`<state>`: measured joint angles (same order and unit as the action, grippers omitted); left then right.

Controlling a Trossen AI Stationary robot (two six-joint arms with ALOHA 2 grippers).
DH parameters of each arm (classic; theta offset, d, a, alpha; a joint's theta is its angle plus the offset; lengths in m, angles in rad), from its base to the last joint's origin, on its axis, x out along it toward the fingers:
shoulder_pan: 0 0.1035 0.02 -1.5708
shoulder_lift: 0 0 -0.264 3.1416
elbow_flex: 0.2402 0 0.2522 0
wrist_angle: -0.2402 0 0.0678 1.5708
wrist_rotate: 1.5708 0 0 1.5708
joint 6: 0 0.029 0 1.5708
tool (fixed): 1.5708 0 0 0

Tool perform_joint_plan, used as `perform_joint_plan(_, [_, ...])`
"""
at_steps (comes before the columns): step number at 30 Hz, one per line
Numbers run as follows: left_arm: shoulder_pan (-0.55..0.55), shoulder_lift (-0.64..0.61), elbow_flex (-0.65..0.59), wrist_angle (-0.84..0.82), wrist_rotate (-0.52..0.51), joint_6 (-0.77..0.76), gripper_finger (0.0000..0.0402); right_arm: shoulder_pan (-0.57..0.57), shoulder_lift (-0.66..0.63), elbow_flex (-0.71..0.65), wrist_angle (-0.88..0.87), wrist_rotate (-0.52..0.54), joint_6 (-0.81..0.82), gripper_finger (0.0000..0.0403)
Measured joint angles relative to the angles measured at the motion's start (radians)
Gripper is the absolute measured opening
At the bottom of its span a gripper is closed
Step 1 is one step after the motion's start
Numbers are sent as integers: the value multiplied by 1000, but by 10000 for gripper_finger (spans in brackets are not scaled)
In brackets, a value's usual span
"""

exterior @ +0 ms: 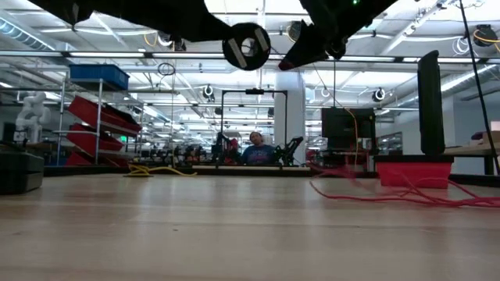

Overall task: Coil cords
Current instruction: Coil the red wire onto the black spool

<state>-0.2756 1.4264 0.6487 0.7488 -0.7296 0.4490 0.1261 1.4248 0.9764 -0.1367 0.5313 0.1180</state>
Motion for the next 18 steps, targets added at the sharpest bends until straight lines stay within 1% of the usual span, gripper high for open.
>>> perform_joint_plan(8, [9, -3, 0, 113, 8, 0, 0, -7, 43, 0, 14, -6, -25, 1])
perform_joint_plan(16, [36, -4, 0, 88, -3, 5, 0, 13, 46, 0, -18, -4, -9, 1])
perform_joint_plan(18, [40, -4, 0, 78, -3, 4, 0, 26, 46, 0, -43, 20, -7, 1])
